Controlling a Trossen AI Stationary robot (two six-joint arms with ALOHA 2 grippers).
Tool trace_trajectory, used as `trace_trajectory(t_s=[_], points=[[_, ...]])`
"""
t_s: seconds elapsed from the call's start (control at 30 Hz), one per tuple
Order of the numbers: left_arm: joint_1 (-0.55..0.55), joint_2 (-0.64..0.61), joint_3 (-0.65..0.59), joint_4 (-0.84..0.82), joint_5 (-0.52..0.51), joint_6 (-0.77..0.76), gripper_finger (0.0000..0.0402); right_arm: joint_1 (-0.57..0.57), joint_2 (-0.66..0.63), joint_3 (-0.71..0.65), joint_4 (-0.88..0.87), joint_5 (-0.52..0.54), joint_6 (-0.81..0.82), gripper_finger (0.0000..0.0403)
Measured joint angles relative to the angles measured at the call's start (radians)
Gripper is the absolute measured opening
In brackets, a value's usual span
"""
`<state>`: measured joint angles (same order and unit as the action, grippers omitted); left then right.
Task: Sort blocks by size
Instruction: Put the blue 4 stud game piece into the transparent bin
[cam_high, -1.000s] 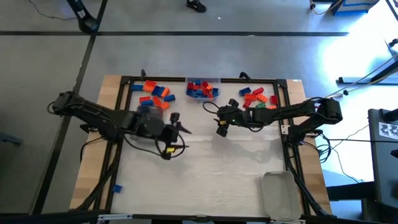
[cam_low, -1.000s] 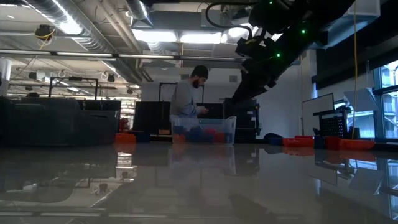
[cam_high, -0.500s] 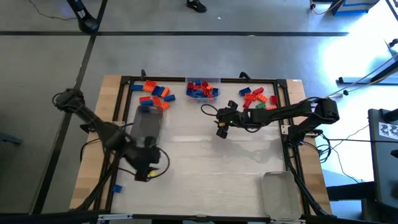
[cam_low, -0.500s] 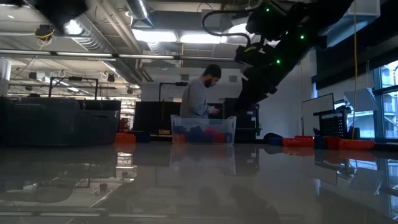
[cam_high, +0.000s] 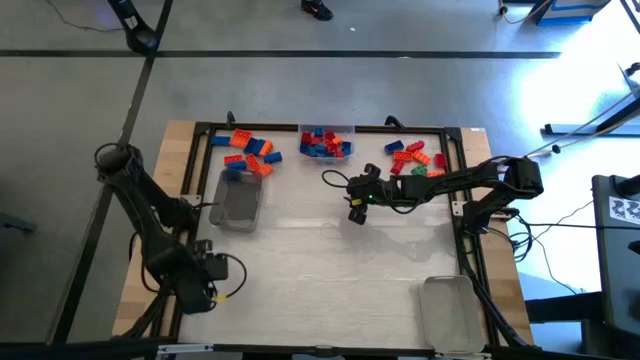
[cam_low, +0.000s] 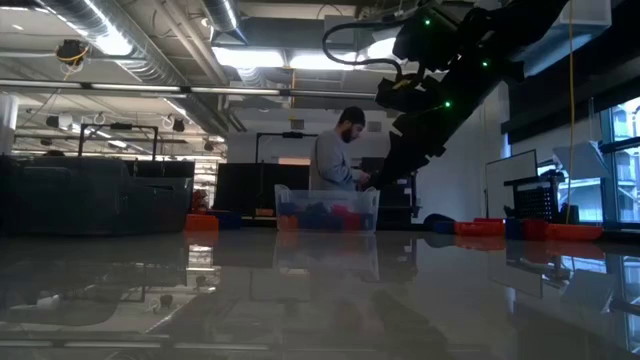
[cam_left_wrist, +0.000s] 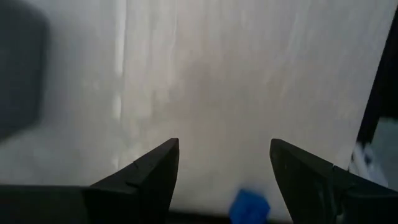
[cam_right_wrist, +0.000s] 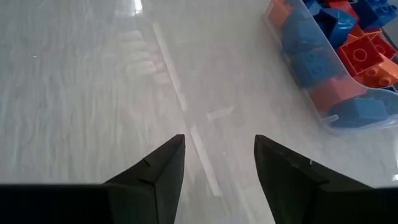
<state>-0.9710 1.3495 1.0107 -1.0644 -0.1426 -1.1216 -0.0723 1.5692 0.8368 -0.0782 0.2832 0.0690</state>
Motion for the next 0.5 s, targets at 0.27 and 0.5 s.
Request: trace_trajectory(t_s=[0.27,0.5], points=[[-0.056,0.154,0.0,0.012,0.246,-0.067,0.0239,0.0,0.0,0.0,0.001,-0.001,-0.017,0.0193],[-0.092,0.26,-0.001,0.092,0.285,0.002,0.0239,0.0,0.0,0.0,0.001,-0.015,-0.016,0.0193]])
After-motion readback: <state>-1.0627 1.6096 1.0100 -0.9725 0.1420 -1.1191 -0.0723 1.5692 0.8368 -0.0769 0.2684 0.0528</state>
